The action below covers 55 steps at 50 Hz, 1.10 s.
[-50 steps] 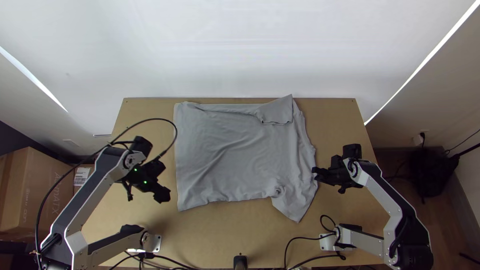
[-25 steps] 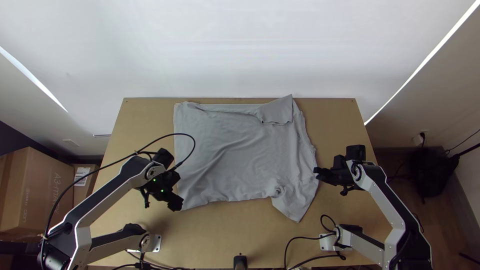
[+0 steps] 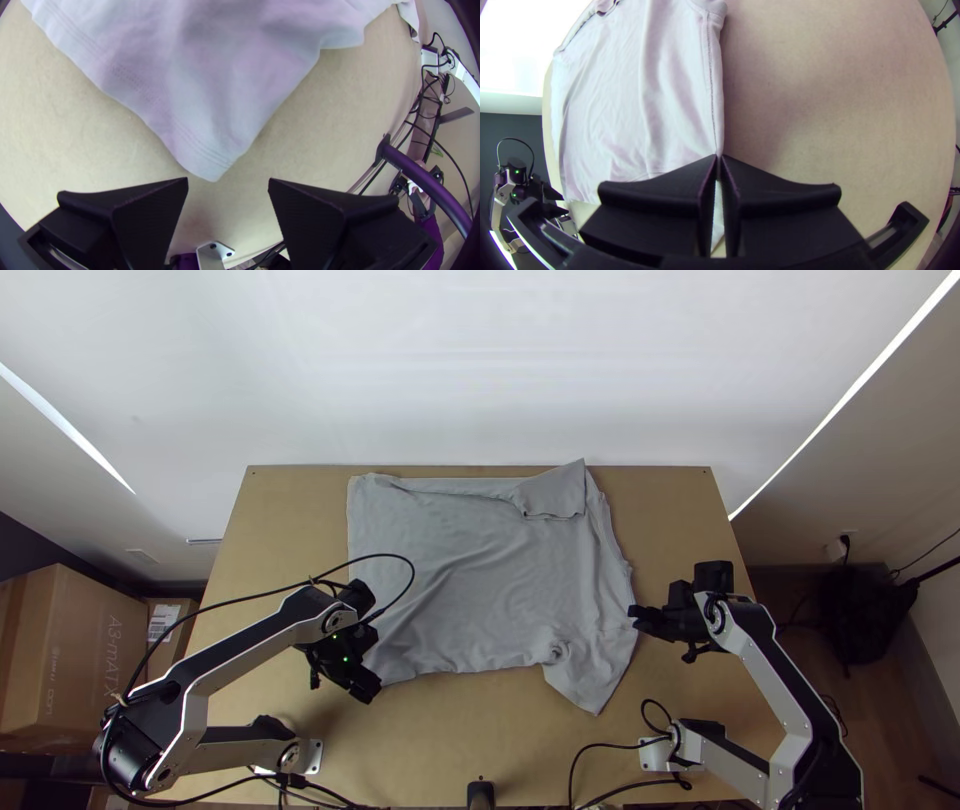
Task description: Fold the t-shirt
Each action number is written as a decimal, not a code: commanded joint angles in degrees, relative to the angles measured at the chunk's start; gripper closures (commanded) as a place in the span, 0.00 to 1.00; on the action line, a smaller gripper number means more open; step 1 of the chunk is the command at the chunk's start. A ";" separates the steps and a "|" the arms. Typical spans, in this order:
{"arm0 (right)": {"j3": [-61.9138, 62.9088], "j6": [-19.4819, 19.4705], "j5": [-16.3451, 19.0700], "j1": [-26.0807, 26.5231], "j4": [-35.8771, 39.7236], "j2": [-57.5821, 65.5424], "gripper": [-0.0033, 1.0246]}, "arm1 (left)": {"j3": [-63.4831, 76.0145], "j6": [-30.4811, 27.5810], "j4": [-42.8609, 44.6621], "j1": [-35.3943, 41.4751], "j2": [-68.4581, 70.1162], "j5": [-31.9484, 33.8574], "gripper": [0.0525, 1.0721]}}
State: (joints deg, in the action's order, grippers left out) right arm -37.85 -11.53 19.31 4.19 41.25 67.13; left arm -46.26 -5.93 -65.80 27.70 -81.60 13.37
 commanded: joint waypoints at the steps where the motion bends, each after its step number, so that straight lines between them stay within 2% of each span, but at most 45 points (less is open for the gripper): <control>1: 1.81 -0.78 -0.15 0.21 1.11 -1.04 0.97 | 1.61 1.10 1.29 0.25 -0.84 0.70 0.20; 13: 1.81 -0.95 -0.15 0.12 1.28 -1.57 0.97 | 2.23 1.80 3.84 0.69 -1.98 0.70 0.21; 16: 1.81 -1.04 -0.15 0.12 1.28 -1.66 0.97 | 2.40 2.33 4.89 0.86 -2.42 0.78 0.38; 20: 1.81 -1.13 -0.15 0.12 1.28 -1.83 0.97 | 3.19 3.56 7.88 0.86 -1.37 0.78 0.56; 26: 1.72 -1.04 -0.15 0.30 1.55 -1.92 0.97 | 6.71 3.47 13.86 0.77 4.96 1.05 0.98; 32: 1.28 -0.51 -0.24 2.58 1.90 -2.36 0.97 | 8.91 3.21 16.41 -2.39 9.53 1.05 0.98; 44: 1.19 3.27 -0.24 7.77 2.69 -3.68 0.97 | 5.92 -0.31 12.19 -15.05 9.80 1.14 0.98; 55: -0.12 4.67 -0.59 9.70 3.13 -4.64 0.97 | 4.78 -3.21 13.59 -23.31 11.47 1.14 0.98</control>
State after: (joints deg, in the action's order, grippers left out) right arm -37.80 -8.23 19.53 12.82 43.22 63.18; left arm -40.10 -6.96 -52.53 7.20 -71.16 14.20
